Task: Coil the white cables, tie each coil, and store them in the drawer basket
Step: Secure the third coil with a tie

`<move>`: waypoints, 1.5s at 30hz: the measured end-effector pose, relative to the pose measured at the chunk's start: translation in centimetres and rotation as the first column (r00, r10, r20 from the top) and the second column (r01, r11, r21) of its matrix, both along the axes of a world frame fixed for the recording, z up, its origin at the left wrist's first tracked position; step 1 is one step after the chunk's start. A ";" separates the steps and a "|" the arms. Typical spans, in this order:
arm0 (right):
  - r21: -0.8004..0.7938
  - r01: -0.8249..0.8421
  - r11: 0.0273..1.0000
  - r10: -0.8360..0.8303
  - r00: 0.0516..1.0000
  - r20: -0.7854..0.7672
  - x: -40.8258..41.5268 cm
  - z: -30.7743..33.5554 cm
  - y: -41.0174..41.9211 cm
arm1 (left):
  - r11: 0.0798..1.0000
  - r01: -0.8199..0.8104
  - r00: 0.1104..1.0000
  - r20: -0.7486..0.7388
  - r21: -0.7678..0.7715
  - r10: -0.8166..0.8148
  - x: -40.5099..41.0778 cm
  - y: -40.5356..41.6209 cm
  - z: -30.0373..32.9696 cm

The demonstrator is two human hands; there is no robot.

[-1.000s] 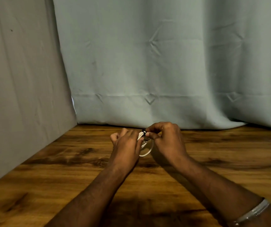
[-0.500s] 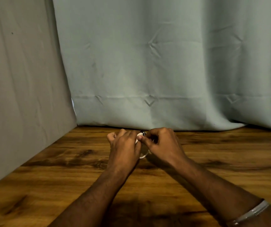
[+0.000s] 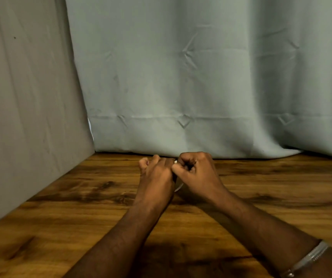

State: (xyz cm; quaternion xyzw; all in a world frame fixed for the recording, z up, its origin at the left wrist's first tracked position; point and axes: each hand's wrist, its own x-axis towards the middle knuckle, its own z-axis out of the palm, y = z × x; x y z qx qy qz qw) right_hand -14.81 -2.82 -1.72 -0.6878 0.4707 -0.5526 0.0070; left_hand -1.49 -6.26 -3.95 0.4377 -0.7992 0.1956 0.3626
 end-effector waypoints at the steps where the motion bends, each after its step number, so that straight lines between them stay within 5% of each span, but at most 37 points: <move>1: -0.002 -0.046 0.999 0.046 0.997 0.054 0.5 0.0 0.2 | 1.000 0.010 1.000 -0.010 0.009 -0.010 0.0 -0.1 -0.2; 7: -0.053 -0.235 0.970 0.241 0.954 0.181 3.3 0.6 1.8 | 0.999 0.044 0.987 -0.158 0.014 -0.041 0.7 -0.2 -0.1; 15: 0.024 -0.274 0.961 0.257 0.924 0.282 1.9 0.1 0.3 | 0.983 0.114 0.973 -0.215 0.147 -0.081 0.0 -0.8 -0.5; 18: -0.005 -0.133 0.991 0.124 0.905 0.408 -0.1 0.3 -0.6 | 0.925 0.245 0.873 -0.481 0.291 -0.080 -0.2 -1.7 -1.0; 22: 0.088 0.142 0.986 -0.154 0.976 0.152 -2.9 -0.1 -1.5 | 0.787 0.500 0.691 -0.714 0.361 -0.112 -0.3 -2.7 -1.5; 24: 0.213 0.021 0.977 -0.058 0.984 0.169 -3.3 -0.7 -1.7 | 0.705 0.640 0.523 -0.845 0.305 -0.109 -0.2 -2.7 -1.3; 27: 0.331 -0.342 0.880 0.184 0.886 0.425 -3.6 -1.3 -2.2 | 0.655 0.709 0.428 -0.898 0.261 -0.104 0.0 -2.6 -0.7; 32: 0.351 -0.443 0.825 0.292 0.866 0.407 -2.8 -2.6 -3.0 | 0.570 0.799 0.275 -0.960 0.193 -0.059 0.0 -1.7 -0.2; 38: 0.268 -0.592 0.760 0.275 0.666 0.693 -1.3 -2.7 -3.6 | 0.586 0.804 0.124 -0.992 0.101 0.000 0.1 -1.8 0.0; 40: 0.236 -0.566 0.790 0.241 0.642 0.728 -1.1 -2.8 -3.8 | 0.622 0.773 0.184 -0.982 0.123 -0.034 0.1 -1.8 -0.3; 45: 0.168 -0.464 0.869 0.148 0.571 0.808 -2.0 -2.1 -3.6 | 0.759 0.603 0.544 -0.823 0.247 -0.164 1.2 -2.5 -0.2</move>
